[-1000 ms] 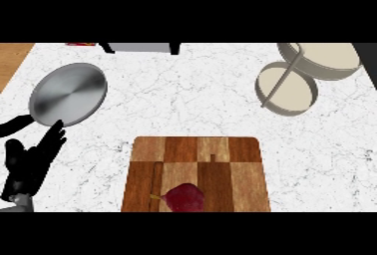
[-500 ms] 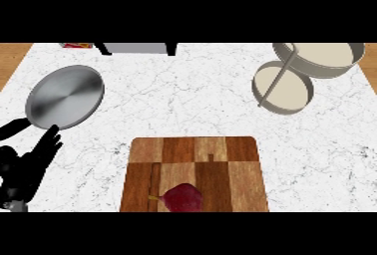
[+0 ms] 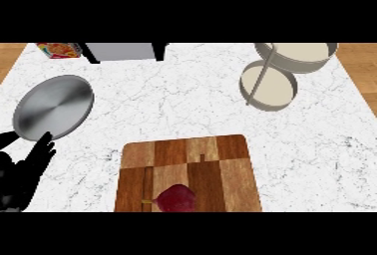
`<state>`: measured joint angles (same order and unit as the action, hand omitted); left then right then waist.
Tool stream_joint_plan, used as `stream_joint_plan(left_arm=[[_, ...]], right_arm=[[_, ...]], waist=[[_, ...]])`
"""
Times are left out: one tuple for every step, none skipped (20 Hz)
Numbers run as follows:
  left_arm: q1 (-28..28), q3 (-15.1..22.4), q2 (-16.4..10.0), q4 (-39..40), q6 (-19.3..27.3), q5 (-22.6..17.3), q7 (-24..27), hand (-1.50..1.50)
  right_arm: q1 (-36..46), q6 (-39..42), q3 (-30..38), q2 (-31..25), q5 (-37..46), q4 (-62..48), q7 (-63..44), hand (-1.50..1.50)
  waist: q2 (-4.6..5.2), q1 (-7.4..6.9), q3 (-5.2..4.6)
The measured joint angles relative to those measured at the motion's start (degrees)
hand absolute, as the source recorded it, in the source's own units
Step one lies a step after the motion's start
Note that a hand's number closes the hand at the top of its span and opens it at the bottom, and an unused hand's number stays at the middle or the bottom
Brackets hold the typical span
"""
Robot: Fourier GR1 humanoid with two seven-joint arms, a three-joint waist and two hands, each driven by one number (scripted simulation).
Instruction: Pick the cupcake from the cutting board and place it in the tiered basket
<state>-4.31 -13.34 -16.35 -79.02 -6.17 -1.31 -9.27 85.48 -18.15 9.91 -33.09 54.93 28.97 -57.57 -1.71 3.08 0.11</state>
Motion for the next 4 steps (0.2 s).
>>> stream_joint_plan(left_arm=[[-0.21,-0.30,-0.16,0.24,0.04,-0.04,0.01,0.00],[-0.59,-0.47,-0.15,0.25,0.16,-0.01,0.17,0.00],[-1.01,-0.75,-0.34,0.14,0.18,-0.05,0.27,0.00],[-1.48,-1.15,-0.57,0.15,-0.08,-0.35,0.46,0.00]], right_arm=[[-0.78,-0.86,0.75,0.23,-0.87,2.09,0.33,-1.50],[-2.06,-1.64,1.64,0.26,-1.96,4.23,0.68,-1.50],[-3.18,-2.12,2.18,0.64,-2.79,6.50,0.78,-1.50],[-4.61,-2.43,2.81,0.85,-3.77,8.81,0.91,-1.50]], waist=[[-0.20,0.51,0.02],[-0.35,0.92,0.04],[-0.52,1.23,0.06],[-0.63,1.49,0.05]])
